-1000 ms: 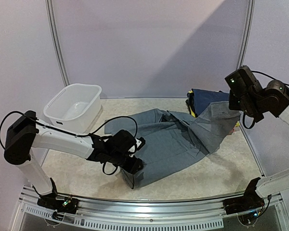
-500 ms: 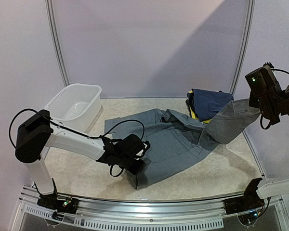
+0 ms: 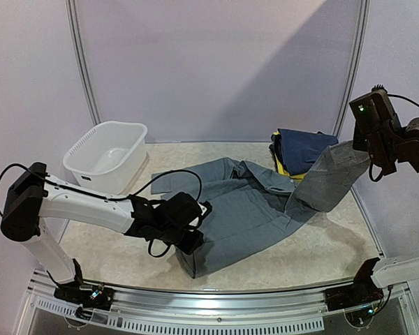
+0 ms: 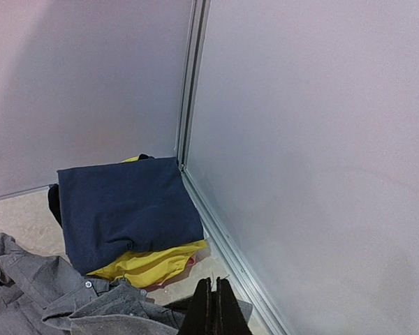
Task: Fold and stack the mixed laundry pile
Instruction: Adjust the crumpled shirt at the center of the board.
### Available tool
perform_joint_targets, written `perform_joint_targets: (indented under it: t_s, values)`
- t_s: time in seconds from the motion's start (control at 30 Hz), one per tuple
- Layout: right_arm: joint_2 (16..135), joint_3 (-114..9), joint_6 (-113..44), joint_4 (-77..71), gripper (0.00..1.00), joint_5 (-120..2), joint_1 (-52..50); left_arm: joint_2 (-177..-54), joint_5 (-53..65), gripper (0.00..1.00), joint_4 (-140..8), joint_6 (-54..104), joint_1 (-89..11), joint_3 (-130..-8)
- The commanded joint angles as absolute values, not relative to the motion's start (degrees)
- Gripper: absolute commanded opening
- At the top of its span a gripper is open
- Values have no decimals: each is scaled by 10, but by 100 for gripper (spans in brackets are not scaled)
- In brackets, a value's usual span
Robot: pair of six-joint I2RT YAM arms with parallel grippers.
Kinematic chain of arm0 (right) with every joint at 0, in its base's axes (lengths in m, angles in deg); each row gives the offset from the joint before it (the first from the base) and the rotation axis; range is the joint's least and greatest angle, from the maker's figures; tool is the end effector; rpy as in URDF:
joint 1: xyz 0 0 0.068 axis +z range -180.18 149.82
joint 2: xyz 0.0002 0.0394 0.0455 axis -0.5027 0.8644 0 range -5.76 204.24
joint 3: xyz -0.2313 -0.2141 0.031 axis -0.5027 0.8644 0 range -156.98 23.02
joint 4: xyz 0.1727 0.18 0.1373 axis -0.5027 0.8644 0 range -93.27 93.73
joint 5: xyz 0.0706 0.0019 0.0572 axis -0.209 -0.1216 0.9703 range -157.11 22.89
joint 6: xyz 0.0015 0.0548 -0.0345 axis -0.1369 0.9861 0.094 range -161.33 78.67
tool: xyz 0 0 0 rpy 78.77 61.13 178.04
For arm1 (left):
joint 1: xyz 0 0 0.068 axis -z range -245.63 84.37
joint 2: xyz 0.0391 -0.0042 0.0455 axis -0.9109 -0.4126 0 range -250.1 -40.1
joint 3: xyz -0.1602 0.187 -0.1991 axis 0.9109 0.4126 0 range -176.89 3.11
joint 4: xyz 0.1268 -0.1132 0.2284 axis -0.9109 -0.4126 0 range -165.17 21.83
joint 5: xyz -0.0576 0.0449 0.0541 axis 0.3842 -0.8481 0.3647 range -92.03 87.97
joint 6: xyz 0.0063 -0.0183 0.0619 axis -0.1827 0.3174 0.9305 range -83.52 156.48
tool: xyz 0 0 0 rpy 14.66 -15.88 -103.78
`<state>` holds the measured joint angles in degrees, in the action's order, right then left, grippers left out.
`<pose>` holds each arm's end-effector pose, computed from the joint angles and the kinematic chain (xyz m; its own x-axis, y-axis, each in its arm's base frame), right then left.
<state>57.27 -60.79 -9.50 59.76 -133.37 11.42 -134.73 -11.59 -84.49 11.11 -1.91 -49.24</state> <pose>0.1657 0.0853 0.4774 -0.3009 0.0169 -0.9535 0.4686 0.8734 -0.1324 0.1622 -0.3096 0.1788 -0.7038 0.4712 -0.5316 0.6025 0.7924 -0.0953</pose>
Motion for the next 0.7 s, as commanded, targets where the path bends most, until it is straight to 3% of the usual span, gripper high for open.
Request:
perform_joint_targets:
  t_s: [0.0, 0.43, 0.67]
  values:
    - [574, -606, -107, 577, 0, -1327, 110, -1360, -111, 34, -849, 111, -7, -481]
    - [574, -600, -110, 575, 0, -1316, 111, -1409, -131, 26, -856, 108, -7, -508]
    - [574, -596, -116, 567, 0, -1315, 110, -1390, -128, 14, -846, 106, -7, -499]
